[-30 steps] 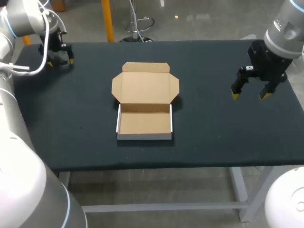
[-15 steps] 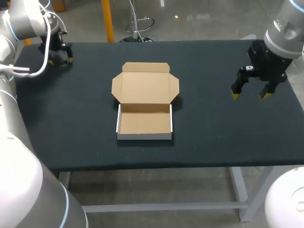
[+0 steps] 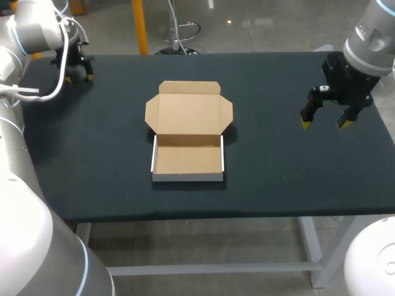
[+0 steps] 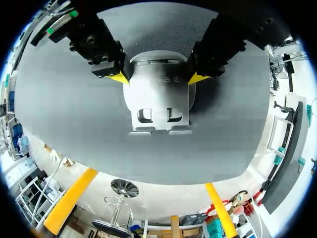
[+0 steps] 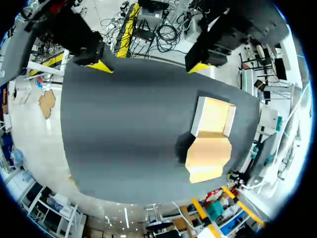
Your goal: Assemble the packaging by folding the flat box into shape, placing the metal phone stand inside, and closing the box properly
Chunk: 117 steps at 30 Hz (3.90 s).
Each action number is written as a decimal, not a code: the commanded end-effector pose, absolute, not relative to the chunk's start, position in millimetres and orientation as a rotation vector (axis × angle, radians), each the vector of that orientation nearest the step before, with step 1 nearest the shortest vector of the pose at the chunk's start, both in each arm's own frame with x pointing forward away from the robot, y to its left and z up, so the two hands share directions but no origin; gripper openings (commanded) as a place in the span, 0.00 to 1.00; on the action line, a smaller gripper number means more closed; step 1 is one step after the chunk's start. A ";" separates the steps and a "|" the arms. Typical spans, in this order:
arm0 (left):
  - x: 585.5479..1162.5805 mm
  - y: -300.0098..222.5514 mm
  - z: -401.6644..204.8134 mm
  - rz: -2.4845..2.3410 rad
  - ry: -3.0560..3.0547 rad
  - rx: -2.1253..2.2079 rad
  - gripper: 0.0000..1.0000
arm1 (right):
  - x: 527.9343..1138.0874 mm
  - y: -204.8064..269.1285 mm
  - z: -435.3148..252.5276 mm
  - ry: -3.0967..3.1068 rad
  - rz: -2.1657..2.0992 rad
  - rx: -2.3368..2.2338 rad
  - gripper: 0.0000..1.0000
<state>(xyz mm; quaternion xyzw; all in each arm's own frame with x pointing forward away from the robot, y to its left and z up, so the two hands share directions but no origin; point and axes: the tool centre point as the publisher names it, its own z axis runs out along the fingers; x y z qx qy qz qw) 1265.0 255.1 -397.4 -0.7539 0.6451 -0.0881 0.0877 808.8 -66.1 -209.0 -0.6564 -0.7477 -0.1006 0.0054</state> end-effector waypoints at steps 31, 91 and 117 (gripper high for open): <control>1207.3 248.2 -355.5 -0.309 2.113 -2.190 0.00 | 818.0 -55.9 -201.1 -2.648 -0.351 -1.854 1.00; 1010.6 175.0 -293.1 -0.660 2.320 -1.615 0.00 | 823.6 12.5 -222.0 -3.178 -0.820 -0.384 1.00; 957.3 122.5 -276.6 -0.739 2.387 -1.471 0.00 | 830.5 35.4 -278.2 -3.117 -0.857 -0.451 1.00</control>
